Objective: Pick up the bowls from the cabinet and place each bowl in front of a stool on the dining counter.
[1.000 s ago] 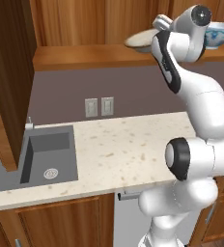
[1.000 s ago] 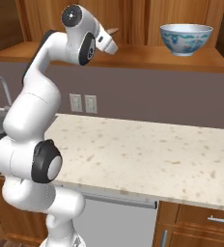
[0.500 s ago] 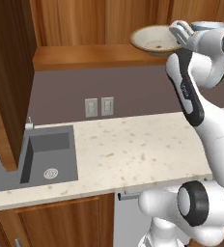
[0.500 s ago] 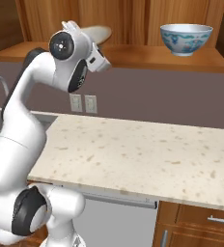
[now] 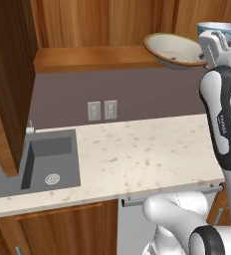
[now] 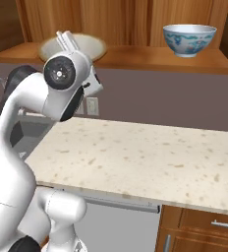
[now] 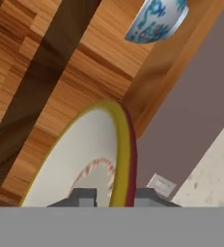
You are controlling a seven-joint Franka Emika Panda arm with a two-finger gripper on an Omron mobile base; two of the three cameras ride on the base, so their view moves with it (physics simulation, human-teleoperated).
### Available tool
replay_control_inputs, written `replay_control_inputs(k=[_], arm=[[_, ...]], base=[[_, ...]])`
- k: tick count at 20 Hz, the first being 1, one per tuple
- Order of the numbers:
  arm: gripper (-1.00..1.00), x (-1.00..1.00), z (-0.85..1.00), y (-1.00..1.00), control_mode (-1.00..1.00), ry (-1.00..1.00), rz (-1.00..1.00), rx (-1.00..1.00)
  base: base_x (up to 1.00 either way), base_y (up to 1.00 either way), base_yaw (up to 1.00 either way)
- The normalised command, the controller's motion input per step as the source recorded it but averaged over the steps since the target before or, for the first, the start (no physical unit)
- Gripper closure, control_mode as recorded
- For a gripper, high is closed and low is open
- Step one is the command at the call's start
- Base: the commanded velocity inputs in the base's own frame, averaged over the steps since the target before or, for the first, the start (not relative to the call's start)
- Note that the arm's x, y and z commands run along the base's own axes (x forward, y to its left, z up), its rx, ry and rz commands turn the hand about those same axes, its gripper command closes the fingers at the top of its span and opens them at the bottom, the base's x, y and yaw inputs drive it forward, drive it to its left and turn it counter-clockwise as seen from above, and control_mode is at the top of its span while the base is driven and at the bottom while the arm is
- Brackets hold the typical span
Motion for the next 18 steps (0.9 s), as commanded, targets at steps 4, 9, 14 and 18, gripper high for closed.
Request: replay_control_inputs(k=[4, 9, 14, 18], arm=[[1.0, -0.61, -0.15, 0.0, -1.0, 0.18, 0.07, 0.0], [1.0, -0.39, -0.4, 0.0, -1.0, 0.18, 0.09, 0.0], [1.0, -0.07, -0.09, 0.0, 1.0, 0.02, 0.02, 0.0], [1.0, 0.0, 0.0, 0.0, 1.0, 0.0, 0.0, 0.0]], base=[[0.0, 0.0, 0.0], [0.0, 0.0, 0.0], [-0.45, 0.0, 0.07], [-0.65, 0.0, 0.1]])
